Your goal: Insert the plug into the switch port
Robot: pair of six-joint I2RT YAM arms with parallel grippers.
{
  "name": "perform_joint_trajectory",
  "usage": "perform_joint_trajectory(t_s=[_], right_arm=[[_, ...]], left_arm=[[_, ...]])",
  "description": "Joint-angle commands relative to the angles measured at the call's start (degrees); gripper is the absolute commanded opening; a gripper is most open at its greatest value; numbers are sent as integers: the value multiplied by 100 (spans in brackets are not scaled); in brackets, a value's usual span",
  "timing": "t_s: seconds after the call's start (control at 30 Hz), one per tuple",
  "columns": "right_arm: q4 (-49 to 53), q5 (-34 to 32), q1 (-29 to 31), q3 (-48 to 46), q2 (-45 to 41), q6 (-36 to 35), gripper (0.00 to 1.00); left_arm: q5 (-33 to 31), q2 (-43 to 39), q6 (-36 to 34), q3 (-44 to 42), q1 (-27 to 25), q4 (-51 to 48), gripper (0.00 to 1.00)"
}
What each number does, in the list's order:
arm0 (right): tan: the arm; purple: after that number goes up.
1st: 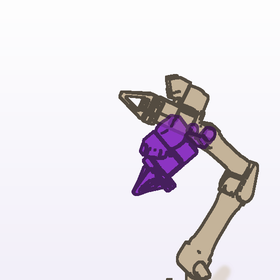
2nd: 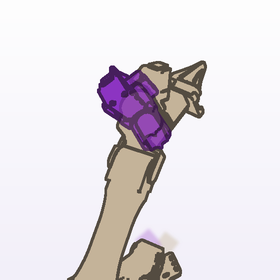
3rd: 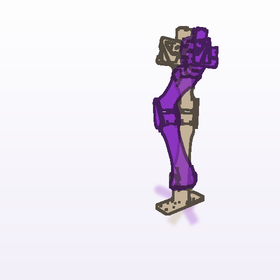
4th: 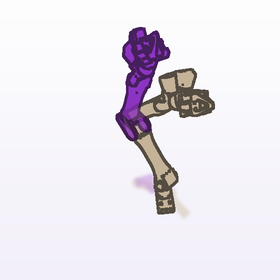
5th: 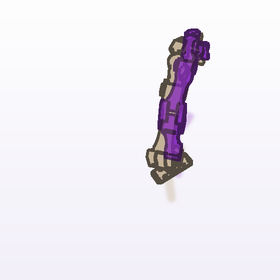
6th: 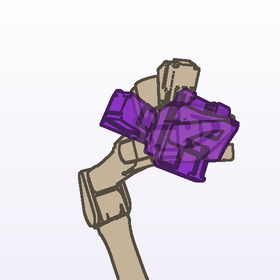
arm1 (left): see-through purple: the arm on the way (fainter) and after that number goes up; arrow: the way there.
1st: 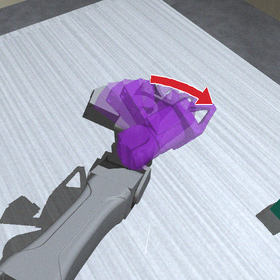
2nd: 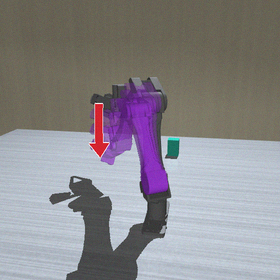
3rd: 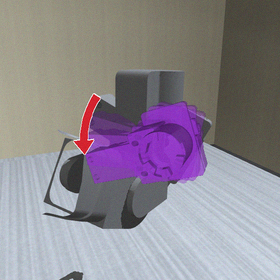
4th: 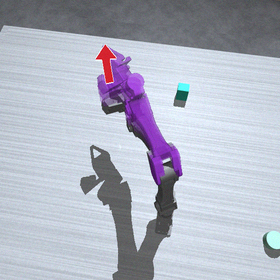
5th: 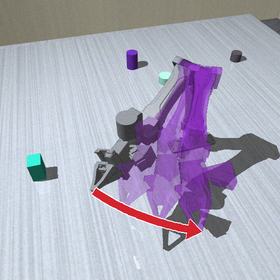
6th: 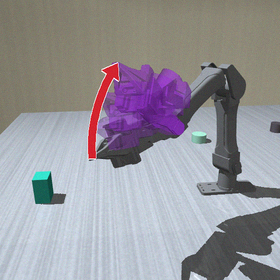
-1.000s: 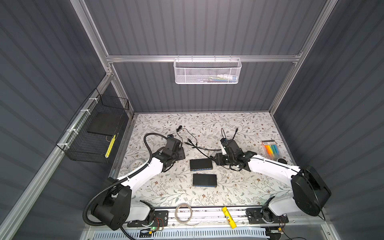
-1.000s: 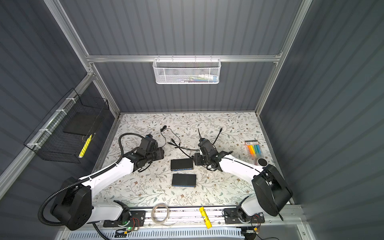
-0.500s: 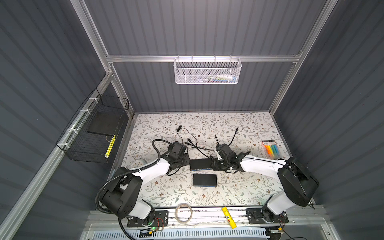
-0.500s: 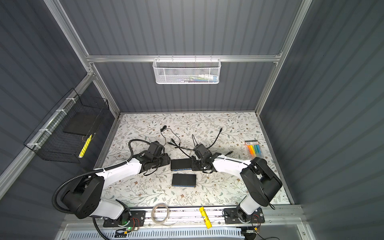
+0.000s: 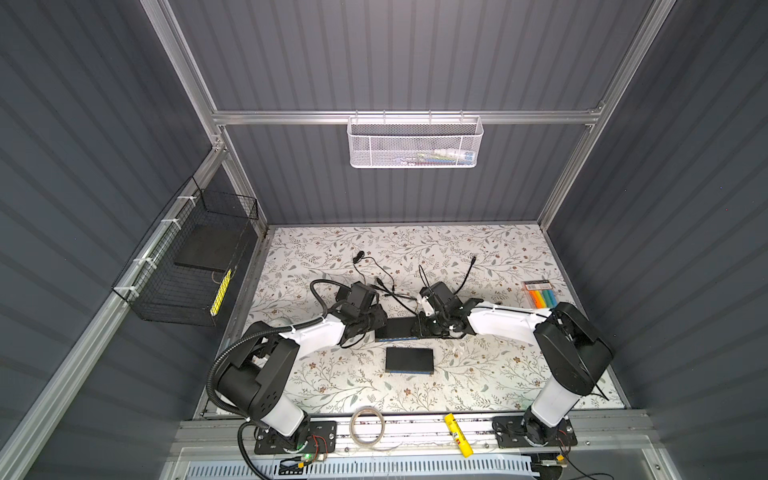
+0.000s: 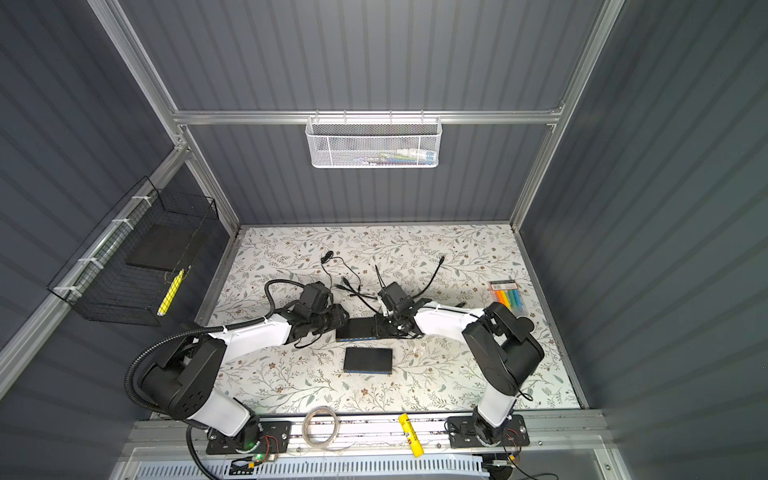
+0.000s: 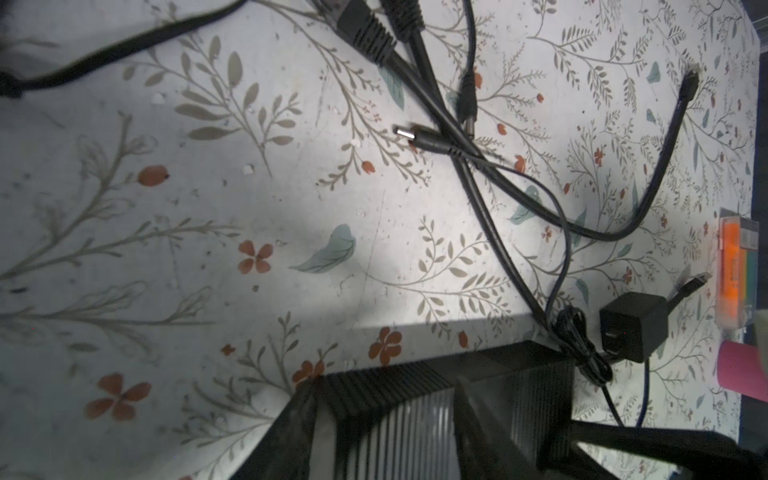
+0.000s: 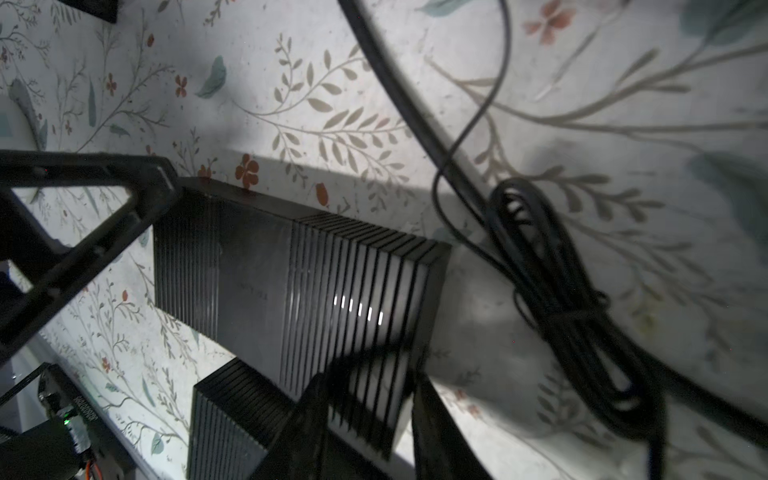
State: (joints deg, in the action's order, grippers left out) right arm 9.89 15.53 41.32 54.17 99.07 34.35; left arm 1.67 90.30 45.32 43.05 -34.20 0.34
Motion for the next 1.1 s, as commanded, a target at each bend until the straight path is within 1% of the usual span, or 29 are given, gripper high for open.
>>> perform_joint_trajectory(t_s=[0.0, 0.13, 0.23, 0.33, 0.4, 0.53, 0.6, 0.63, 0.7, 0.73, 0.8, 0.87, 0.93, 0.97, 1.03, 1.07], right_arm=[[-46, 751, 34, 241, 135, -86, 34], [-158, 1128, 49, 412, 200, 28, 33], [-331, 1329, 43, 452, 260, 188, 32], [-541, 1644, 56, 487, 370, 325, 31], [-658, 1991, 77, 595, 545, 407, 31], [-773, 2422, 180, 974, 957, 496, 33], [-576, 2521, 264, 1338, 1167, 413, 36], [-457, 2553, 292, 1471, 1231, 354, 39], [-195, 2547, 303, 1683, 1299, 213, 40], [-58, 2445, 283, 1710, 1243, 146, 40], [171, 2220, 159, 1686, 1009, -47, 40], [601, 1853, 3, 1731, 767, -454, 41], [1191, 1149, -128, 1960, 646, -1022, 41], [1639, 724, -177, 2120, 663, -1332, 42], [2094, 209, -281, 2349, 802, -1744, 41], [2265, 61, -324, 2483, 909, -1898, 40]], left_arm=[[18, 108, 22, 153, -41, 62, 53], [-48, 163, -58, 182, -22, 53, 53], [-37, 155, -37, 83, 101, 138, 53], [25, 136, -116, -14, 383, 302, 53], [168, 173, -264, 36, 659, 427, 53], [293, 413, -771, 426, 1042, 466, 54], [257, 559, -1069, 772, 1174, 284, 54], [284, 576, -1138, 879, 1268, 259, 54], [303, 505, -1252, 1027, 1484, 169, 54], [316, 383, -1317, 1084, 1635, 96, 55], [147, 43, -1571, 1169, 1910, -203, 55], [3, -324, -1815, 1266, 2151, -596, 56], [-84, -624, -2045, 1332, 2278, -908, 56], [-113, -751, -2128, 1374, 2288, -1094, 57], [15, -901, -2195, 1376, 2291, -1364, 57], [133, -946, -2194, 1330, 2287, -1484, 57]])
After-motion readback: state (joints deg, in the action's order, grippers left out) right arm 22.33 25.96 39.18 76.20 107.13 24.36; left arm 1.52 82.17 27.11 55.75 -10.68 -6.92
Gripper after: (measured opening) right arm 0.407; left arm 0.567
